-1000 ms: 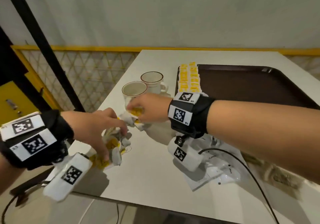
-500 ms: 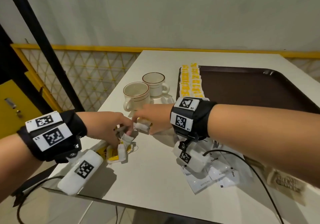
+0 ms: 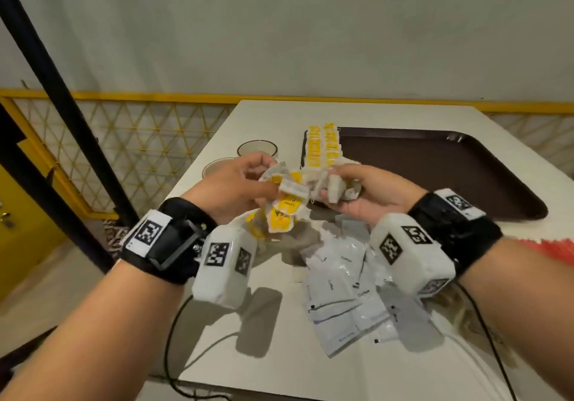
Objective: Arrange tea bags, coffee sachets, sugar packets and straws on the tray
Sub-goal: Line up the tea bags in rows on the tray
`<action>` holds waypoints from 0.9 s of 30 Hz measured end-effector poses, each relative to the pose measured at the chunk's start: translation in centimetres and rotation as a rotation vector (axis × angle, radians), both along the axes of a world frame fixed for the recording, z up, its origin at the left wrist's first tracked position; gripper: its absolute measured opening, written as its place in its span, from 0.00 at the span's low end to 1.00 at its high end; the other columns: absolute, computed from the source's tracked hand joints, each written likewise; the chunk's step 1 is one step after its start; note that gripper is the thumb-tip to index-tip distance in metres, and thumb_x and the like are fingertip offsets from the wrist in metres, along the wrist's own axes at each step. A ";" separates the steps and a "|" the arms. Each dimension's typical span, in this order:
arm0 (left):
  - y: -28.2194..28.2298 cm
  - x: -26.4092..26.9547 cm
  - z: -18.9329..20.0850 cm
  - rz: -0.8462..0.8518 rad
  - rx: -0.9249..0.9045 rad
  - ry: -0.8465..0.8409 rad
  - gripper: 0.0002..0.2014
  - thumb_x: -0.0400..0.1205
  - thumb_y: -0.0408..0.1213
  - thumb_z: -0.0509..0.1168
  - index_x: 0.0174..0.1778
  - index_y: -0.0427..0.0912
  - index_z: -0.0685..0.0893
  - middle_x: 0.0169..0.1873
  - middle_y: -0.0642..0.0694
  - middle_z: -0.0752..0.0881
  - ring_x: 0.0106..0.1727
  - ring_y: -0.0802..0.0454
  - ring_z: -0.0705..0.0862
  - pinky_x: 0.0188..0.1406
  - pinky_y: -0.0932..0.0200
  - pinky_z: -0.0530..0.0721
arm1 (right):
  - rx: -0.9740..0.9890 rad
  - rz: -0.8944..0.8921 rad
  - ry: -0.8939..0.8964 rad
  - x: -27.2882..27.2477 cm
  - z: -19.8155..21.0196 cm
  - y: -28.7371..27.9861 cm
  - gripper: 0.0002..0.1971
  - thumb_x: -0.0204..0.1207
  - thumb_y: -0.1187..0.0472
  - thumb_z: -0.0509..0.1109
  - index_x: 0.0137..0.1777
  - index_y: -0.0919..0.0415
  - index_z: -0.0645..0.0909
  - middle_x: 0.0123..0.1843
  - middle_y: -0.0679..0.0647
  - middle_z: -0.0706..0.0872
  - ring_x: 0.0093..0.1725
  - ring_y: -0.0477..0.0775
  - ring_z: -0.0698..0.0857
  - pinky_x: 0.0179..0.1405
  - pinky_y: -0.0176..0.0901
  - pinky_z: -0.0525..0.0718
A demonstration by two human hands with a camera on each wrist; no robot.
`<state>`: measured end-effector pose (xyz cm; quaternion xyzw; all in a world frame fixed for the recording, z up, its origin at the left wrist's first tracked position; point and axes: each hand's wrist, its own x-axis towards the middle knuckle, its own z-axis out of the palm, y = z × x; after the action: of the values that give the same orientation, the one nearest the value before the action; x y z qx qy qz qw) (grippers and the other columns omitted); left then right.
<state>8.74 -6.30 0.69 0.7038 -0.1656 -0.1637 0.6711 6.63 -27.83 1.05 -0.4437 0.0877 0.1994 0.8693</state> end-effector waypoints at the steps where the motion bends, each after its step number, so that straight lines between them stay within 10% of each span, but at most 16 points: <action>1: -1.2 0.1 -0.1 0.011 -0.069 0.032 0.14 0.77 0.14 0.62 0.42 0.40 0.77 0.31 0.46 0.84 0.28 0.56 0.83 0.26 0.66 0.79 | 0.098 -0.057 0.045 -0.5 -0.2 -0.6 0.05 0.80 0.69 0.62 0.53 0.68 0.77 0.60 0.70 0.80 0.48 0.63 0.82 0.36 0.45 0.88; 4: -4.7 0.5 -0.2 0.043 -0.249 0.109 0.12 0.77 0.16 0.63 0.42 0.39 0.77 0.32 0.45 0.88 0.30 0.54 0.87 0.28 0.65 0.84 | 0.302 -0.107 0.073 -1.6 -0.6 -1.9 0.19 0.81 0.56 0.62 0.63 0.71 0.80 0.58 0.69 0.85 0.40 0.64 0.87 0.35 0.46 0.89; 9: -9.7 0.5 -0.5 0.170 -0.469 0.224 0.11 0.78 0.19 0.64 0.41 0.40 0.77 0.30 0.46 0.88 0.30 0.55 0.88 0.32 0.61 0.87 | 0.418 -0.117 0.001 -1.8 -0.7 -1.9 0.35 0.83 0.40 0.55 0.46 0.73 0.89 0.48 0.68 0.90 0.41 0.63 0.91 0.35 0.50 0.91; 15: -12.3 0.5 -2.5 0.283 -0.684 0.338 0.08 0.78 0.21 0.66 0.48 0.38 0.78 0.36 0.41 0.90 0.37 0.50 0.90 0.39 0.54 0.90 | 0.543 -0.349 0.023 -1.0 -1.7 -1.5 0.18 0.81 0.53 0.66 0.59 0.69 0.82 0.50 0.66 0.90 0.42 0.61 0.91 0.38 0.48 0.91; 20: -12.6 -0.2 -3.6 0.231 -0.771 0.366 0.07 0.79 0.22 0.63 0.50 0.36 0.79 0.47 0.36 0.87 0.46 0.46 0.90 0.43 0.52 0.90 | 0.495 -0.343 0.076 -1.4 -2.0 -2.1 0.09 0.79 0.63 0.67 0.50 0.70 0.84 0.43 0.65 0.90 0.35 0.59 0.91 0.28 0.45 0.89; 23: -12.4 -0.3 -3.8 0.181 -0.808 0.382 0.16 0.76 0.24 0.65 0.60 0.33 0.78 0.57 0.32 0.84 0.55 0.41 0.86 0.60 0.43 0.84 | 0.425 -0.299 0.151 -1.1 -2.8 -3.1 0.06 0.69 0.61 0.71 0.45 0.60 0.80 0.36 0.52 0.82 0.30 0.50 0.83 0.29 0.35 0.82; 27: -12.3 -0.4 -3.7 0.186 -0.815 0.376 0.11 0.78 0.24 0.63 0.56 0.36 0.79 0.56 0.34 0.85 0.50 0.46 0.89 0.49 0.52 0.89 | 0.496 -0.303 0.162 -1.1 -3.7 -3.6 0.12 0.77 0.52 0.68 0.55 0.58 0.76 0.45 0.50 0.79 0.32 0.52 0.82 0.32 0.43 0.84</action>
<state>8.34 -18.65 -2.97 0.3525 -0.0278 -0.1491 0.9234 5.54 -31.43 -2.61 -0.1823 0.1707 0.1177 0.9611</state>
